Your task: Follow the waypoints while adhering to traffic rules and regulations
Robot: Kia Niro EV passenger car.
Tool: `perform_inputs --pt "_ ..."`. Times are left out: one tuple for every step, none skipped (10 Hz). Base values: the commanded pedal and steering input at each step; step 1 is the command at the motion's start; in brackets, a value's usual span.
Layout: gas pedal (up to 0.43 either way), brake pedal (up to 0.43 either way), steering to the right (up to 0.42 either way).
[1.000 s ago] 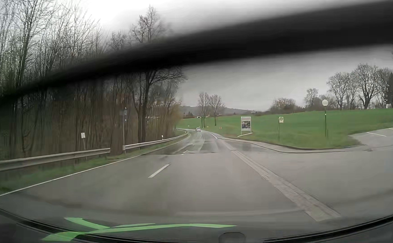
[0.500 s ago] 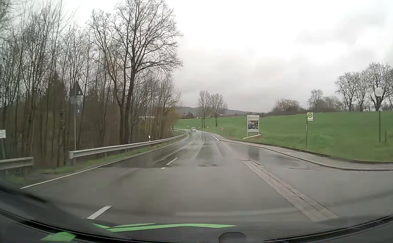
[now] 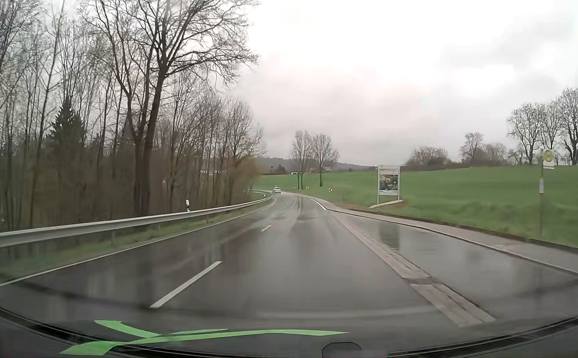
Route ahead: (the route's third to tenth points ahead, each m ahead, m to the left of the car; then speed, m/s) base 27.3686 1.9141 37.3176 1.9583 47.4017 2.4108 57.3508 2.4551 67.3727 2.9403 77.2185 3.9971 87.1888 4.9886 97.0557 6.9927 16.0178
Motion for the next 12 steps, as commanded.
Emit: perform_inputs --pt "0.067 0.000 -0.002" --pt "0.000 0.000 -0.003" --pt "0.000 0.000 -0.002" --pt "0.000 0.000 -0.003" --pt "0.000 0.000 -0.003" --pt "0.000 0.000 -0.003" --pt "0.000 0.000 -0.002" --pt "0.000 0.000 -0.003" --pt "0.000 0.000 -0.002" --pt "0.000 0.000 -0.003" --pt "0.000 0.000 -0.003" --pt "0.000 0.000 -0.003"
